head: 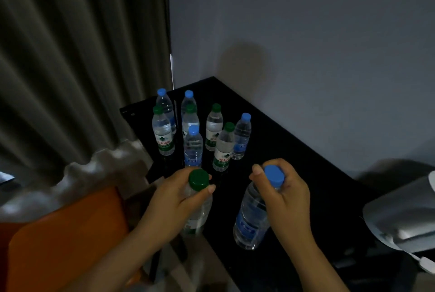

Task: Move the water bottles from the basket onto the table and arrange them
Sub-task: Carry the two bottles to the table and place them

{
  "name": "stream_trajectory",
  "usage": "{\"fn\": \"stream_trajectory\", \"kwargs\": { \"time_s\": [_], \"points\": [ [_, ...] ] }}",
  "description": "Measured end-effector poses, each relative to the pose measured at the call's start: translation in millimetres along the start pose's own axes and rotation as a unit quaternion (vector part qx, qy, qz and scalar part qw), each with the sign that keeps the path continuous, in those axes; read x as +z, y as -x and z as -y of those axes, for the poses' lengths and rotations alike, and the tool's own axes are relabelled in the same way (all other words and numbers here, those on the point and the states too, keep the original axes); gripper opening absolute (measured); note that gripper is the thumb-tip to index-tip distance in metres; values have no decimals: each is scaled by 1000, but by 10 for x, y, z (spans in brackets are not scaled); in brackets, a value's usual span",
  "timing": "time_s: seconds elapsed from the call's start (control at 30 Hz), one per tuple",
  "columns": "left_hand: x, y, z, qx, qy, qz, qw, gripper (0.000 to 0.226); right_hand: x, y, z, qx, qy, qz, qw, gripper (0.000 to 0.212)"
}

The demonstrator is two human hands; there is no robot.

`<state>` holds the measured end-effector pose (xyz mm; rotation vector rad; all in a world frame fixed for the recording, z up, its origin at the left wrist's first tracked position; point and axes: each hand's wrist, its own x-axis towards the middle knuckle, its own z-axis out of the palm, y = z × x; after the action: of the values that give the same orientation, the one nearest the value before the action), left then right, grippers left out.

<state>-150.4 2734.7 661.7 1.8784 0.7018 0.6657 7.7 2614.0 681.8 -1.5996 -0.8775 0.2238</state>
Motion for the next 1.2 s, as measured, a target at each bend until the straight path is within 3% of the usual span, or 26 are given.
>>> {"fn": "stream_trajectory", "kwargs": {
  "time_s": [0.5,1.07,1.2],
  "points": [
    [119,-757,847,-59,12,77,995,17,214,-205,-458,58,40,-33,997,22],
    [293,-1077,1302,-68,24,37,997,29,432,-282,-743,95,83,-74,989,10],
    [285,-1138,1365,-52,5,41,998,29,465,-338,-815,86,95,-72,989,17]
  ]
}}
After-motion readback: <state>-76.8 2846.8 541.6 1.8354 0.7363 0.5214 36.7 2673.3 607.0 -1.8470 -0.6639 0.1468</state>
